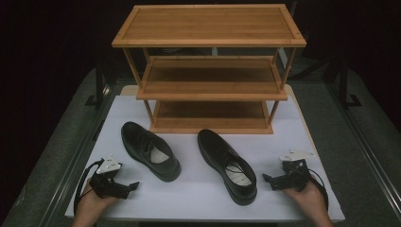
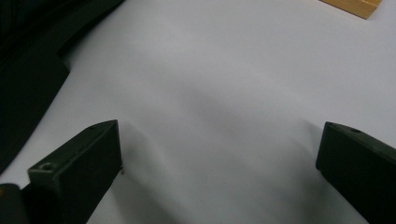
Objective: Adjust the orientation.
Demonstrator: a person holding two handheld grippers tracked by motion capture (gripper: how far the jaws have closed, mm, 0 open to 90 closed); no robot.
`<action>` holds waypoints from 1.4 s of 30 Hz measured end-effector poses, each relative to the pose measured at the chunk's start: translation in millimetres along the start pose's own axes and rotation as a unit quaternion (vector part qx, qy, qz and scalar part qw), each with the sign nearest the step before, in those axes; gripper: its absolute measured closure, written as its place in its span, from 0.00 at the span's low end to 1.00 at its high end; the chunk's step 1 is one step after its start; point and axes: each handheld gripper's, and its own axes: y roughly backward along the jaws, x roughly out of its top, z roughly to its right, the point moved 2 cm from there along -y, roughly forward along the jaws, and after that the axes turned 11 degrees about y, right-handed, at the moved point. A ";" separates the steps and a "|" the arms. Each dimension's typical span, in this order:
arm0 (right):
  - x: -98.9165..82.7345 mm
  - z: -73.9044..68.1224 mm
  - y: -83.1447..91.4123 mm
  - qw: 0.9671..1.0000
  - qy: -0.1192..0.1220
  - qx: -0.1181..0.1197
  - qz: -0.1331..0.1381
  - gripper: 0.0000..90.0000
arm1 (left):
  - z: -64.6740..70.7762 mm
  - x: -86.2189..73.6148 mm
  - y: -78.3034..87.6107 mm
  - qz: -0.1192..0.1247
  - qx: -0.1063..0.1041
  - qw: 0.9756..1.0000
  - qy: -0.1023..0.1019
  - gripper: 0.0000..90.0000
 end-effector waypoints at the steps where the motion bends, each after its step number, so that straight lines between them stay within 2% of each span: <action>1: 0.0 0.0 0.0 1.000 0.000 0.000 0.000 0.00 | 0.0 0.0 0.0 0.000 0.000 1.000 0.000 0.00; 17: 0.2 0.1 -0.1 1.000 0.000 0.000 -0.001 0.00 | 0.6 0.2 0.9 0.003 0.000 1.000 -0.001 0.00; 19: 0.1 0.0 -0.1 1.000 0.001 0.000 -0.001 0.00 | 0.8 -0.3 3.6 0.011 -0.006 1.000 -0.001 0.14; 20: 0.1 0.0 0.0 1.000 0.000 0.000 -0.001 0.00 | 0.1 -0.4 5.9 0.015 -0.005 1.000 -0.002 0.14; 22: 0.1 0.1 -0.1 1.000 0.000 0.000 0.000 0.00 | -2.1 -0.9 9.2 0.018 -0.006 1.000 0.007 0.26; 29: 0.1 0.1 -0.1 1.000 0.000 0.000 0.000 0.00 | -4.5 -0.2 15.0 0.016 -0.010 1.000 0.014 0.48; 30: 0.1 0.1 -0.1 1.000 0.000 0.000 0.000 0.00 | -4.8 1.5 17.2 0.009 -0.007 1.000 0.016 0.52; 33: 0.1 0.1 -0.1 1.000 0.000 0.000 0.000 0.00 | -5.0 4.3 20.3 0.009 -0.006 1.000 0.015 0.64; 34: 0.1 0.1 -0.1 1.000 0.000 0.000 0.000 0.00 | -6.3 8.3 23.9 0.010 -0.009 1.000 0.023 0.69; 35: 0.1 0.1 -0.1 1.000 0.000 0.000 0.000 0.00 | -6.3 8.3 23.9 0.010 -0.009 1.000 0.023 0.72; 36: 0.1 0.2 -0.1 1.000 0.000 0.001 0.000 0.00 | -8.4 12.9 27.0 0.012 -0.009 0.999 0.036 0.77; 37: 0.1 0.2 -0.1 1.000 0.000 0.001 0.000 0.00 | -8.4 12.9 27.0 0.012 -0.009 0.999 0.036 0.79; 38: 0.1 0.2 -0.1 1.000 0.000 0.001 0.000 0.00 | -10.0 16.1 28.9 0.012 -0.011 0.999 0.046 0.81; 42: 0.1 0.1 -0.1 1.000 -0.001 0.001 0.000 0.00 | -14.2 21.7 32.0 0.003 -0.016 0.999 0.052 0.96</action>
